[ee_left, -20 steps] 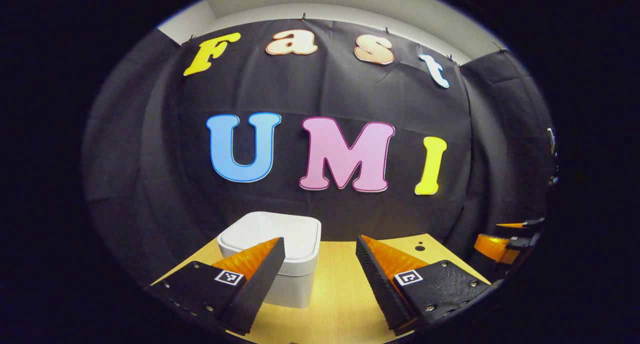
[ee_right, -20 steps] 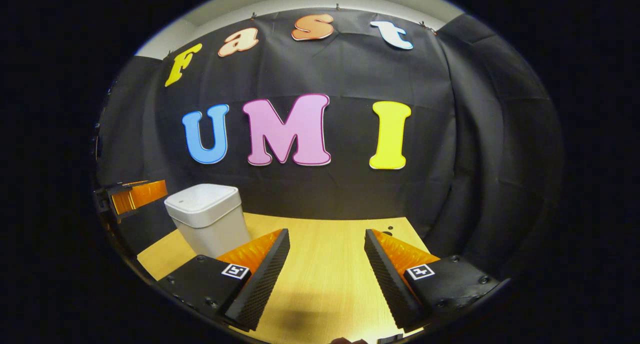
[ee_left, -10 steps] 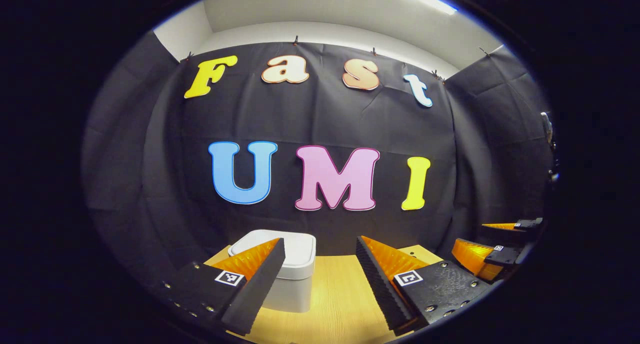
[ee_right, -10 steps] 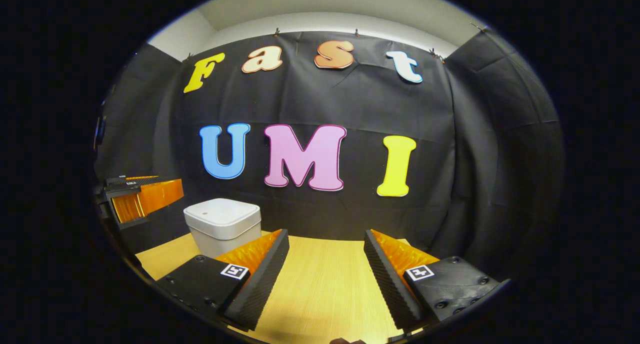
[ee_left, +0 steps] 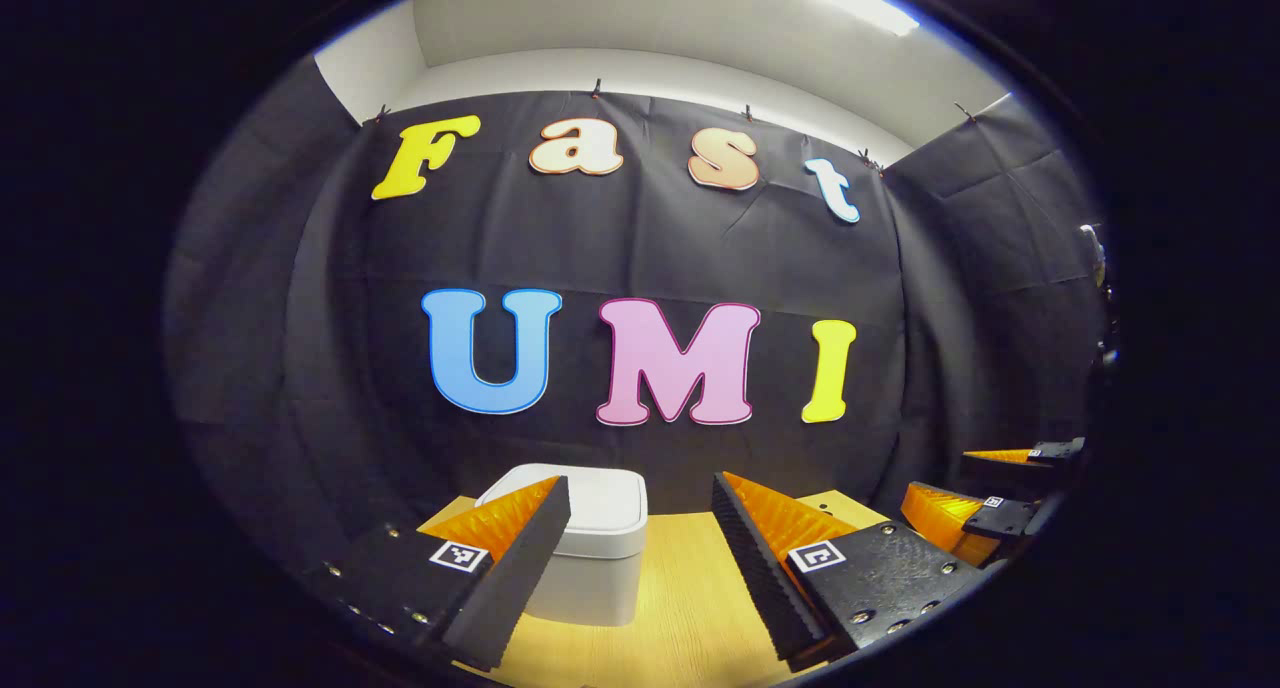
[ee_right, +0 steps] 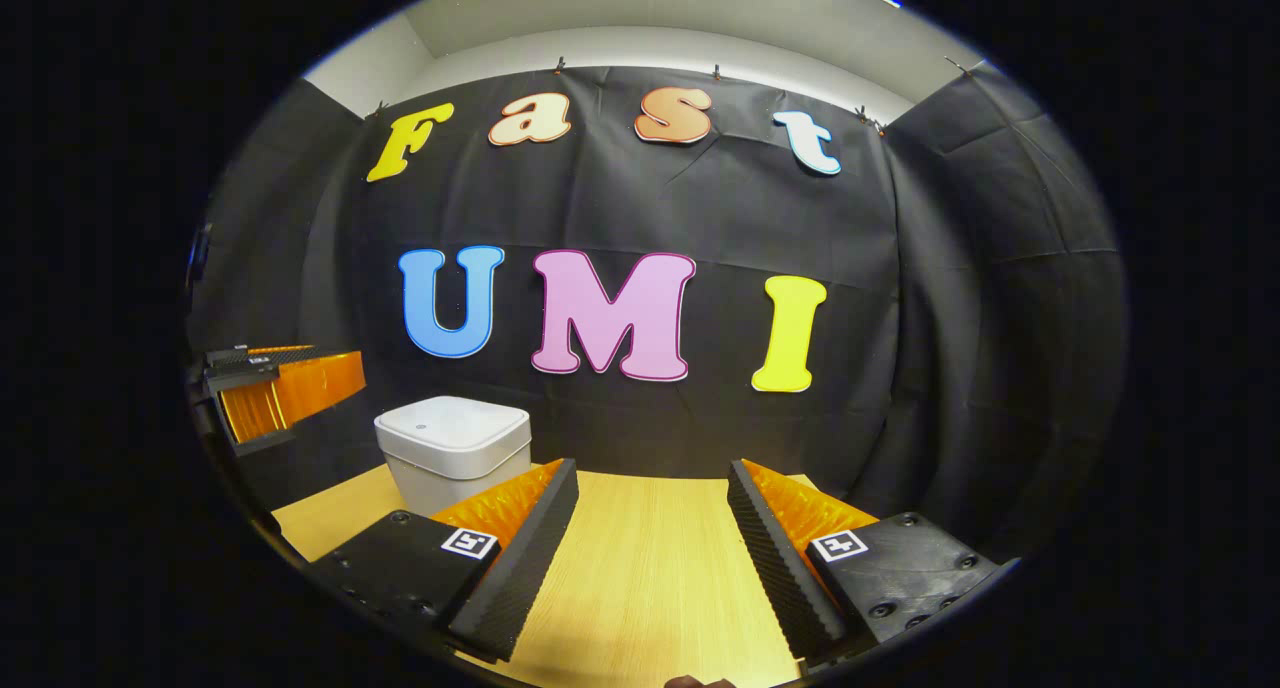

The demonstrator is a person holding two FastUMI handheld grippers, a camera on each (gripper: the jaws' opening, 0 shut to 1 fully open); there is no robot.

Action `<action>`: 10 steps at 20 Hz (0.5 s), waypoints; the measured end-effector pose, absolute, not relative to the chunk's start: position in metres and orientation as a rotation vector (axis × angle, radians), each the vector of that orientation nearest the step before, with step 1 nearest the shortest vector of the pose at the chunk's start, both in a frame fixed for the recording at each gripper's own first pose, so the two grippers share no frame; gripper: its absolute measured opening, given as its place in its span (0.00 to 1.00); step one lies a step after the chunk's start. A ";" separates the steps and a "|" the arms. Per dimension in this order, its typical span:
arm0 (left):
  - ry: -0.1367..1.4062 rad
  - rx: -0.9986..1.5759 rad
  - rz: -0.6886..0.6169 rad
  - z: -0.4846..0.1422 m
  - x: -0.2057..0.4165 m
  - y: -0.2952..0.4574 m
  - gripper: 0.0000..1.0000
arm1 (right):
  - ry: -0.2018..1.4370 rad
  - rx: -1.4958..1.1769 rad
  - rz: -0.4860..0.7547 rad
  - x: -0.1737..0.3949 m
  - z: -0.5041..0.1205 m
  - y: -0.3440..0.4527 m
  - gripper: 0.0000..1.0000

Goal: Press the lid of the desktop garbage bin to open it, pick up the crumpled paper on the desktop and throw it into the bin, then pick up the pop can on the desktop and drop it into the bin, and finally close the garbage bin lid.

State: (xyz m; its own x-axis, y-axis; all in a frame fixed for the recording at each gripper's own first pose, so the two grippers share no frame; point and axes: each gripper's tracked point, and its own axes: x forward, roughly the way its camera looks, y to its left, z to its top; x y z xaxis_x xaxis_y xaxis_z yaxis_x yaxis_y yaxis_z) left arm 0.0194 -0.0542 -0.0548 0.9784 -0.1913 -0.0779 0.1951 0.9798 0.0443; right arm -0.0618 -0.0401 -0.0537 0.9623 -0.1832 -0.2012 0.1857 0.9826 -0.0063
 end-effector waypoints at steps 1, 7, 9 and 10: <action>0.072 0.050 -0.200 -0.054 0.019 -0.054 0.94 | 0.202 0.013 -0.190 -0.063 -0.053 -0.038 0.98; 0.039 0.065 -0.238 -0.048 0.018 -0.057 0.94 | 0.207 0.007 -0.213 -0.073 -0.055 -0.034 0.98; 0.038 0.060 -0.247 -0.048 0.015 -0.062 0.94 | 0.215 0.014 -0.216 -0.076 -0.056 -0.033 0.97; 0.035 0.056 -0.254 -0.046 0.015 -0.065 0.94 | 0.206 0.008 -0.223 -0.076 -0.053 -0.035 0.98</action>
